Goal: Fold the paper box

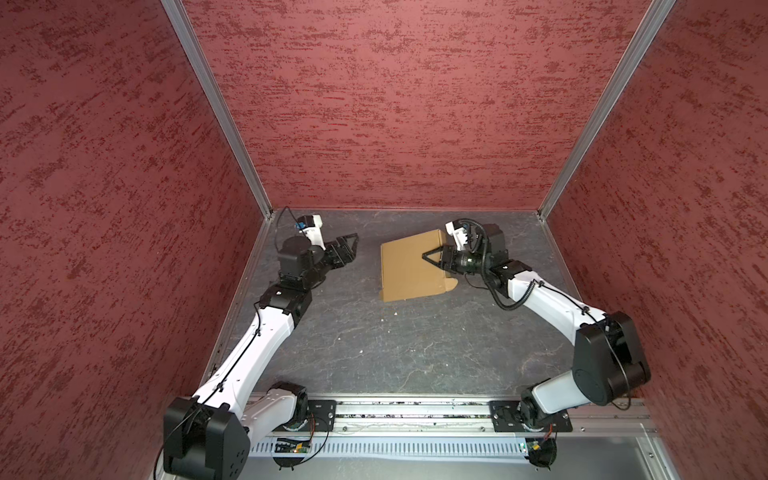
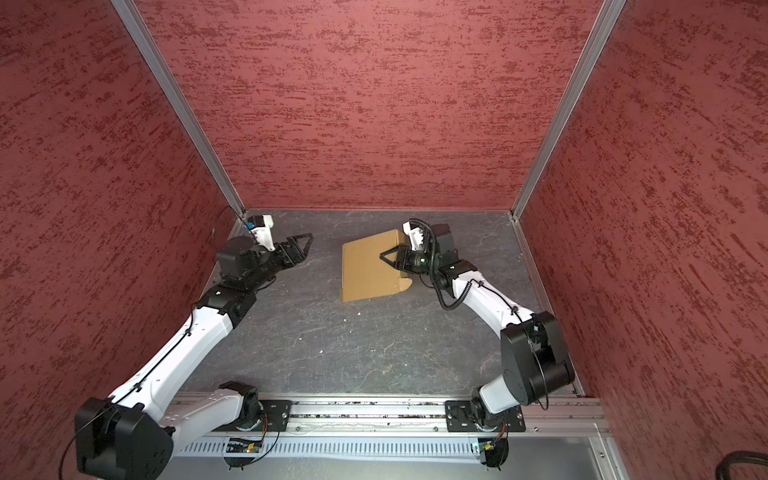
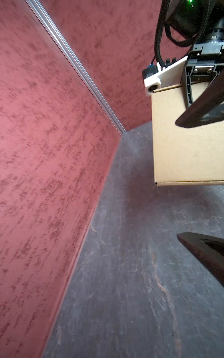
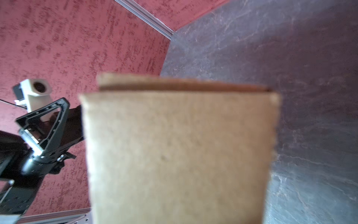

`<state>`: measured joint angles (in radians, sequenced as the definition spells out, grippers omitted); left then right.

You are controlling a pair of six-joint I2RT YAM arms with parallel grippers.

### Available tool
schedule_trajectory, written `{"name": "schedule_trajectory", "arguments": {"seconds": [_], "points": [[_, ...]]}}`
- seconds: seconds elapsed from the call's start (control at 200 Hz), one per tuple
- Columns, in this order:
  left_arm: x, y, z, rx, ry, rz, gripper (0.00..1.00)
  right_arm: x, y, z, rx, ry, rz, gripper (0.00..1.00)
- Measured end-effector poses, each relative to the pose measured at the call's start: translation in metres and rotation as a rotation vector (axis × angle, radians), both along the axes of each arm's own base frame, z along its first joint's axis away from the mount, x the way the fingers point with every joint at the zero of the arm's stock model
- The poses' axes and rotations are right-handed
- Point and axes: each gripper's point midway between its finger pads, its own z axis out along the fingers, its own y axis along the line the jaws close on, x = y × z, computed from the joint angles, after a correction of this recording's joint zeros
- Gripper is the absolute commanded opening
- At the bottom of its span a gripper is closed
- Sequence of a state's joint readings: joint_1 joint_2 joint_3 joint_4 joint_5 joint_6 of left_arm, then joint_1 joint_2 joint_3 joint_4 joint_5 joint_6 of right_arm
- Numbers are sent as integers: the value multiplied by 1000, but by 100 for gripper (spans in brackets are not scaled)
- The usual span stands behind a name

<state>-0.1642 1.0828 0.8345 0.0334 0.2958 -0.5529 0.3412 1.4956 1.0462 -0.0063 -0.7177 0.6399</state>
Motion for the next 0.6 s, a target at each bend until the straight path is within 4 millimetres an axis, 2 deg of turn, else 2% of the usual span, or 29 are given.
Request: {"name": "schedule_trajectory", "arguments": {"seconds": [0.07,0.291,0.391,0.596], "points": [[2,-1,2,-45,-1,-41,87,1,-6,14,27,-19,6,35],[-6,-57,-9,-180,54,-356,90,1,-25,38,99,-34,36,35],[-15,-72,-10,-220,56,-458,93,-2,-32,49,126,-50,51,35],[-33,-103,1,-247,0,-634,95,-6,-37,62,168,-75,95,35]]}}
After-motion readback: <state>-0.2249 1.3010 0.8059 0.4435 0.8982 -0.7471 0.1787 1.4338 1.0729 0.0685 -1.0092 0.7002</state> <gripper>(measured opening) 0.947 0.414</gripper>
